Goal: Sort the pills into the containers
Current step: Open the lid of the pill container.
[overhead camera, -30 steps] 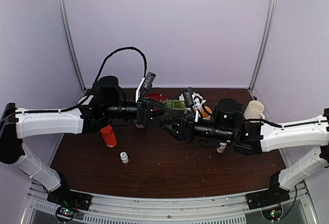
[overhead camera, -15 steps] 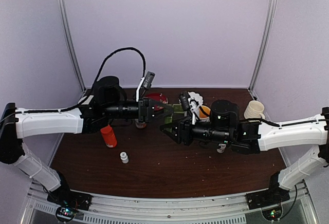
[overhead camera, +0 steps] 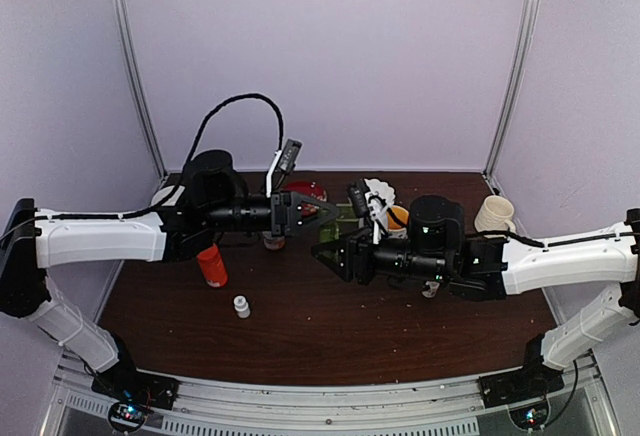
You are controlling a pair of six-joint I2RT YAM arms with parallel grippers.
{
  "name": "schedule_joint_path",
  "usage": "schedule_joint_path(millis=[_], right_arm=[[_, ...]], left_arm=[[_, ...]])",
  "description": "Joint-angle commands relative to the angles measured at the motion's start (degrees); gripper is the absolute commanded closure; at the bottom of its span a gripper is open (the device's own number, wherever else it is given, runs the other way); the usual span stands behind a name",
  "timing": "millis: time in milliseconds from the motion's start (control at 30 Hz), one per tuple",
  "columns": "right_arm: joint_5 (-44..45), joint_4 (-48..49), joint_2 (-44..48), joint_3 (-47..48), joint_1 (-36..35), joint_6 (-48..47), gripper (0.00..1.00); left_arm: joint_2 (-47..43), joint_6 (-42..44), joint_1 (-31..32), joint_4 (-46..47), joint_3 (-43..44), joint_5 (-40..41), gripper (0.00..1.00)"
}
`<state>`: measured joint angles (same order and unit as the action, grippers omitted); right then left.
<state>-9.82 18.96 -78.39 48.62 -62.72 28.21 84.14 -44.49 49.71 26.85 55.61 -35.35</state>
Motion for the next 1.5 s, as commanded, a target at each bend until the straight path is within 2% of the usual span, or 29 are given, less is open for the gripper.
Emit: schedule_joint_path(millis=[0, 100, 200, 367, 500, 833, 933, 1133, 1233, 1467], right_arm=[[2.03, 0.50, 1.57, 0.51, -0.32, -0.76, 0.53], [2.09, 0.56, 1.64, 0.51, -0.32, -0.72, 0.51], [2.31, 0.55, 1.95, 0.38, -0.32, -0.65, 0.41], [3.11, 2.22, 3.49, -1.56, -0.30, 0.06, 0.21], [4.30, 2.56, 5.40, -3.19, -0.29, 0.48, 0.17], [9.27, -1.89, 10.04, -6.92, 0.09, 0.58, 0.28], [11.36, -2.94, 10.71, -7.66, 0.11, 0.63, 0.45], [18.63, -7.26, 11.86, -7.45, 0.24, 1.23, 0.60], [20.71, -6.91, 12.86, -8.52, 0.23, 1.30, 0.61], [14.71, -6.21, 11.95, -7.45, 0.18, -2.45, 0.58]], left_arm=[[1.10, 0.32, 0.12, 1.17, -0.15, -0.61, 0.42], [1.13, 0.28, 0.11, 1.28, -0.16, -0.94, 0.56], [0.84, 0.37, 0.11, 0.95, -0.07, -0.70, 0.65], [0.18, 0.55, 0.12, 0.83, -0.07, -0.66, 0.67], [-0.21, 0.51, 0.07, 0.88, -0.07, -0.90, 0.67], [-0.66, -0.16, 0.05, 1.71, 0.52, -2.19, 0.68], [-0.61, -0.24, 0.12, 1.64, 0.72, -2.52, 0.68], [-0.71, -0.57, 0.11, 1.71, 0.65, -2.55, 0.68], [-0.79, -0.67, 0.12, 1.84, 0.70, -2.52, 0.68], [-0.08, -2.30, 0.12, 3.80, 1.16, -3.85, 0.68]])
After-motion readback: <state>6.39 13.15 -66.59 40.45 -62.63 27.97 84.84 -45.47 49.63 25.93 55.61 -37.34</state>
